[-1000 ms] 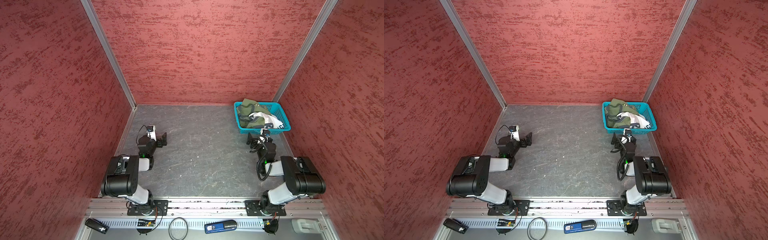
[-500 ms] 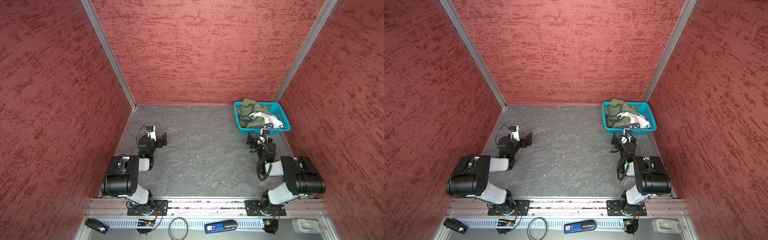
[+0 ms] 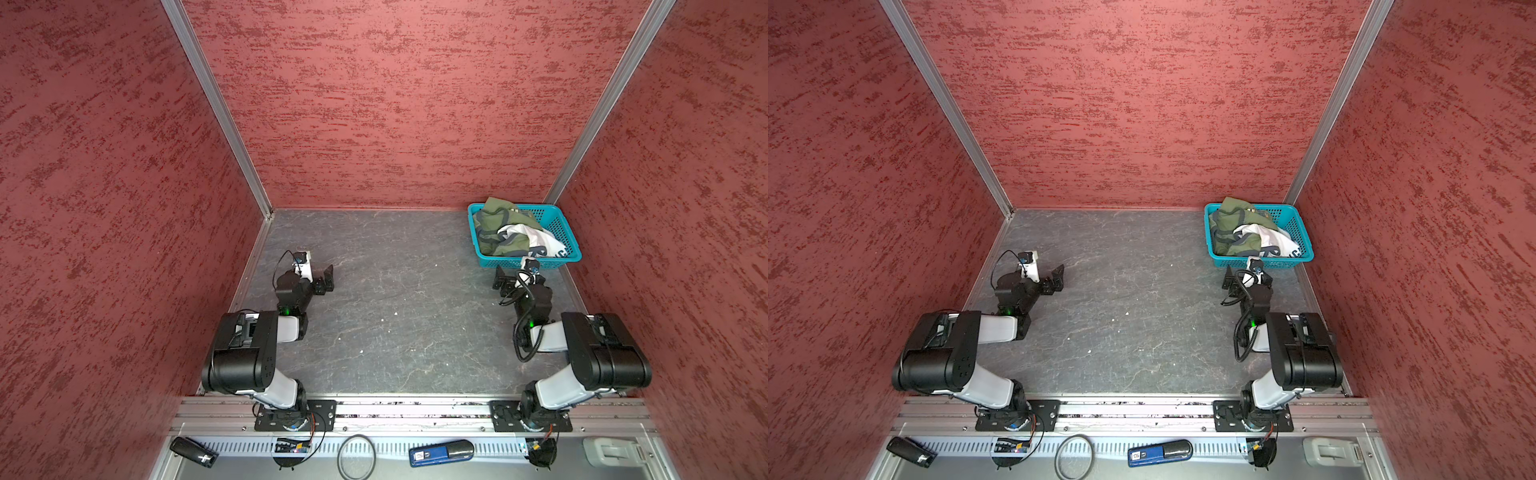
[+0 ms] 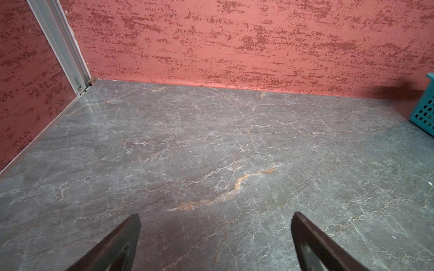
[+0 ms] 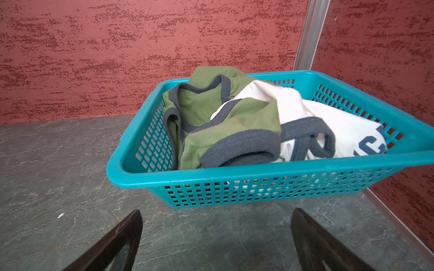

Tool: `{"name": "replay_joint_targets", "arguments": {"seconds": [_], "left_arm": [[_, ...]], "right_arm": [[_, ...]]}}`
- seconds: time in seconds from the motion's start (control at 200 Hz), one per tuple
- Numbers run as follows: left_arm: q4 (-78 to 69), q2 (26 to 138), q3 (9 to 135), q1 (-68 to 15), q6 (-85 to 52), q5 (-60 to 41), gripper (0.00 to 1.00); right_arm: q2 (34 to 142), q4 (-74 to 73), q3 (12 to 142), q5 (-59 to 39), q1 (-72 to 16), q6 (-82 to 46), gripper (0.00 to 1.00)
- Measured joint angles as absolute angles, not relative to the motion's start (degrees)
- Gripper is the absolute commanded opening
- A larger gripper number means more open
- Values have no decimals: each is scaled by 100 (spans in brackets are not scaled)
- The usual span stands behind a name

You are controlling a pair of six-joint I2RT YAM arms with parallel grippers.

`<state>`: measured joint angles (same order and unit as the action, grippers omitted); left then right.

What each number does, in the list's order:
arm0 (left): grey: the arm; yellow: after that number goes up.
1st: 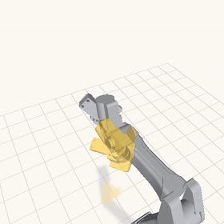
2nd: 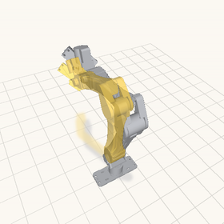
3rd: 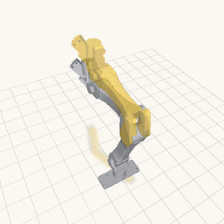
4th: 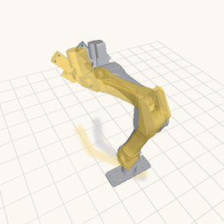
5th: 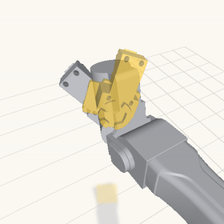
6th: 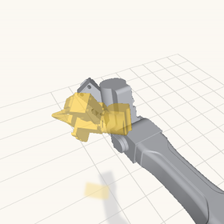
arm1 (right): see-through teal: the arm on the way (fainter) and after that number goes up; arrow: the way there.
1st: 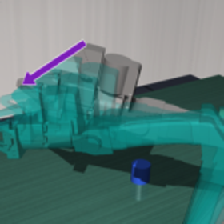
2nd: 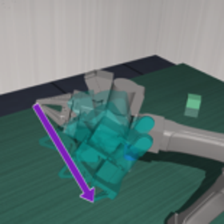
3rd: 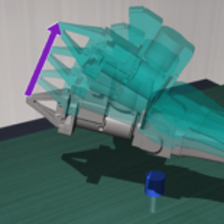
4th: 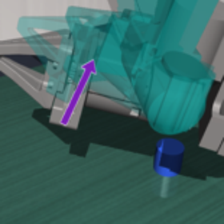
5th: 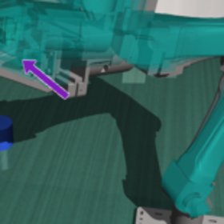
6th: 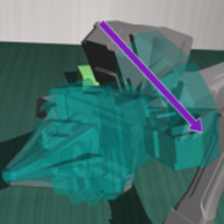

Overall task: Fold and stack the tank tops
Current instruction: 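Move the right gripper down into the teal basket toward the white tank top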

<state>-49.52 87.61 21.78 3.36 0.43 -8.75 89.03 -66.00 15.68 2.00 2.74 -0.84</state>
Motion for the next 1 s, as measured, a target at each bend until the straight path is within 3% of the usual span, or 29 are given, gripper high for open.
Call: {"name": "replay_joint_targets", "arguments": {"seconds": [0.135,0.336,0.656,0.771,0.867,0.997], "left_arm": [[-4156,8130,2263,-67,115,-296,100],[-3044,6622,2665,-628,130,115,100],[423,4794,4320,-467,-1944,521,100],[1111,4143,4287,91,-2733,-34,100],[1293,3686,3892,482,-3151,-816,100],[1592,3824,3767,563,-3347,-1673,100]], "right_arm": [[8543,-6346,1531,-115,272,3,99],[6969,-4779,2075,-655,215,-32,99],[5299,-1944,4038,-591,242,-2244,99],[5472,-1380,4268,-884,274,-2491,99],[6217,-685,4930,-982,274,-2526,99],[7371,506,5946,-443,268,-2506,99]]}}
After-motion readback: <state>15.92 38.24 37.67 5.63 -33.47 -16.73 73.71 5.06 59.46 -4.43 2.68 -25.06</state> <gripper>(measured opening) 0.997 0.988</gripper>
